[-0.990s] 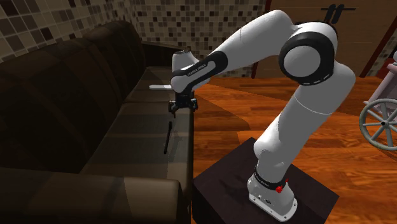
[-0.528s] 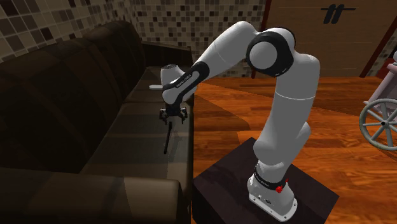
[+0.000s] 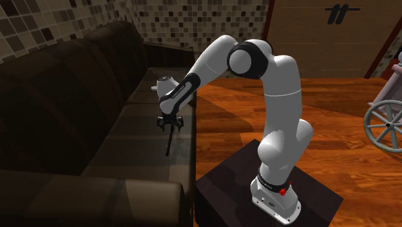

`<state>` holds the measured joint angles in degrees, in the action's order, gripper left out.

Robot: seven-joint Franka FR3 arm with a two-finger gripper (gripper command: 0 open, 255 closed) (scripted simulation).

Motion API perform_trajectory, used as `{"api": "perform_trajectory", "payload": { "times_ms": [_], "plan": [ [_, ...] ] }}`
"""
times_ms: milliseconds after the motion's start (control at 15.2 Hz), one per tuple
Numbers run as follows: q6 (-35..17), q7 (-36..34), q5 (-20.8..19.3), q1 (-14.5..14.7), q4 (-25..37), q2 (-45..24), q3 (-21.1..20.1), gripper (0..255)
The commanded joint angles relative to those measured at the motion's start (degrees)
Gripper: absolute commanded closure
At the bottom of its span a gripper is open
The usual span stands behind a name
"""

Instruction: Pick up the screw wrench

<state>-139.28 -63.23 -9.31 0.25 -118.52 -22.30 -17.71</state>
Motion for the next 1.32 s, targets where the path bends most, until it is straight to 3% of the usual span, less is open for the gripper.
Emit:
{"api": "perform_trajectory", "payload": {
  "times_ms": [0, 396, 462, 1254],
  "plan": [
    [-1.0, -0.5, -0.6, 0.3, 0.3, -1.3, 0.4, 0],
    [-3.7, -1.3, -1.9, 0.9, 0.3, -4.1, 1.2, 0],
    [-3.6, -1.3, -1.9, 0.9, 0.4, -4.2, 1.2, 255],
    [-1.9, -0.8, -1.0, 0.5, 0.2, -2.3, 0.7, 255]
  ]
}}
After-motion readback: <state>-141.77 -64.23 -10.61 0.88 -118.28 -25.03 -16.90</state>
